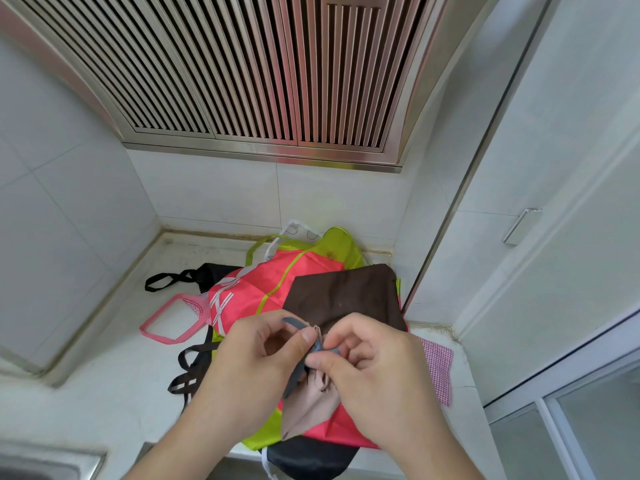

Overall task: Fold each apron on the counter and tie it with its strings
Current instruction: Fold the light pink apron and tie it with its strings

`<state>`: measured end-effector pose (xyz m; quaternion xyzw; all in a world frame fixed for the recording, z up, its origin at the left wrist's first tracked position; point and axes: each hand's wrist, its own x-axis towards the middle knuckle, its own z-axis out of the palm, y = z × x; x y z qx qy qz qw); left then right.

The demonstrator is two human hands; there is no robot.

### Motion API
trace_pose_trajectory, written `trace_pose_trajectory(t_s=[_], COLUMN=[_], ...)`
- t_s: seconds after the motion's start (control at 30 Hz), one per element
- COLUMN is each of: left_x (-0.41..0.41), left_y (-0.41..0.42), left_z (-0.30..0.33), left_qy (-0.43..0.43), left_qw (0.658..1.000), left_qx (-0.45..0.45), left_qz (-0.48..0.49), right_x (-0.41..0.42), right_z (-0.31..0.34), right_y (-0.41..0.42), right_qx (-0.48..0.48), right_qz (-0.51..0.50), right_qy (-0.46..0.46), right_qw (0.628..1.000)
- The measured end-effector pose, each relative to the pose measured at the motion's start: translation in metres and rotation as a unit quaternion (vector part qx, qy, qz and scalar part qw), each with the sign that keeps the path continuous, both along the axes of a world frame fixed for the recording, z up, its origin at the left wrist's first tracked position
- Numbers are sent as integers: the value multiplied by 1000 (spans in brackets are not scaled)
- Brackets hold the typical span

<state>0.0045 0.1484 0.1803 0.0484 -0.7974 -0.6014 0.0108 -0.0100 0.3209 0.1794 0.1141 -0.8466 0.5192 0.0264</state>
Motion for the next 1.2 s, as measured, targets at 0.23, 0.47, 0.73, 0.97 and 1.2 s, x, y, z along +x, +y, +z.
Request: trace_pose_trajectory(t_s=[0.23,0.47,0.73,0.97,1.2], left_x=[-2,3,10,11,10], left_y=[3,8,14,16,18], left_z=[0,2,5,3,1], left_qy=[18,64,161,176,168], left_qw=[998,991,967,971,978], left_qx=[-60,-110,-199,-158,-124], left_qz=[22,28,8,19,16], right_x=[3,3,1,5,3], right_z=[3,12,15,1,-3], right_y=[-1,-4,-7,-13,-7], right_qx=[-26,-36,3,23,-8], right_qz=[59,27,53,-12,8], right_qy=[-6,-89,-50,42,-2], right_qw=[998,995,997,999,1000])
